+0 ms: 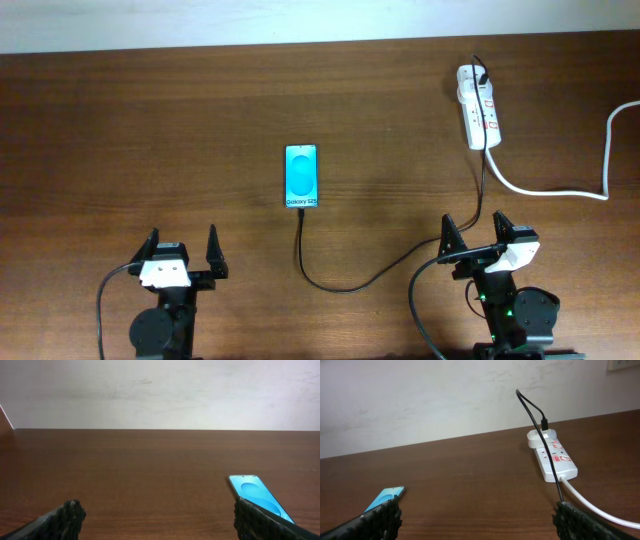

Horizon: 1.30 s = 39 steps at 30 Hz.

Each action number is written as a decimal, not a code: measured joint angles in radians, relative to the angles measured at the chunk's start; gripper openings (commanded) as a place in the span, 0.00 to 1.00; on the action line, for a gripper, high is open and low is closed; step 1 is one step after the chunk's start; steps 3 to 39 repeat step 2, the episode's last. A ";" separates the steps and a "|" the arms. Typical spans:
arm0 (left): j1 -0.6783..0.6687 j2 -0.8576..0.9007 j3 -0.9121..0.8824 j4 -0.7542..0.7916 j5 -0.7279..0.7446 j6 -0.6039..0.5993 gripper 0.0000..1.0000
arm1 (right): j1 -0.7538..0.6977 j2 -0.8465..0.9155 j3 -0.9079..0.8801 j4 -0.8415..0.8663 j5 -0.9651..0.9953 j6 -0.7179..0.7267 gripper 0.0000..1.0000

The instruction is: Plug charger to phone and switch on socket

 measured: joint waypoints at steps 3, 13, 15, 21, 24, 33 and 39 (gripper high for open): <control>0.000 0.000 0.000 0.000 0.000 0.000 0.99 | 0.000 0.000 0.000 0.000 0.000 0.000 0.98; 0.000 0.000 0.000 0.000 0.000 0.000 0.99 | 0.000 0.000 0.000 0.000 0.000 0.000 0.98; 0.000 0.000 0.000 0.000 0.000 0.000 0.99 | 0.000 0.000 0.000 0.000 0.000 0.000 0.98; 0.000 0.000 0.000 0.000 0.000 0.000 0.99 | 0.000 0.000 0.000 0.000 0.000 0.000 0.98; 0.000 0.000 0.000 0.000 0.000 0.000 0.99 | 0.000 0.000 0.000 0.000 0.000 0.000 0.98; 0.000 0.000 0.000 0.000 0.000 0.000 0.99 | 0.000 0.000 0.000 0.000 0.000 0.000 0.98; 0.000 0.000 0.000 0.000 0.000 0.000 0.99 | 0.000 0.000 0.000 0.000 0.000 0.000 0.98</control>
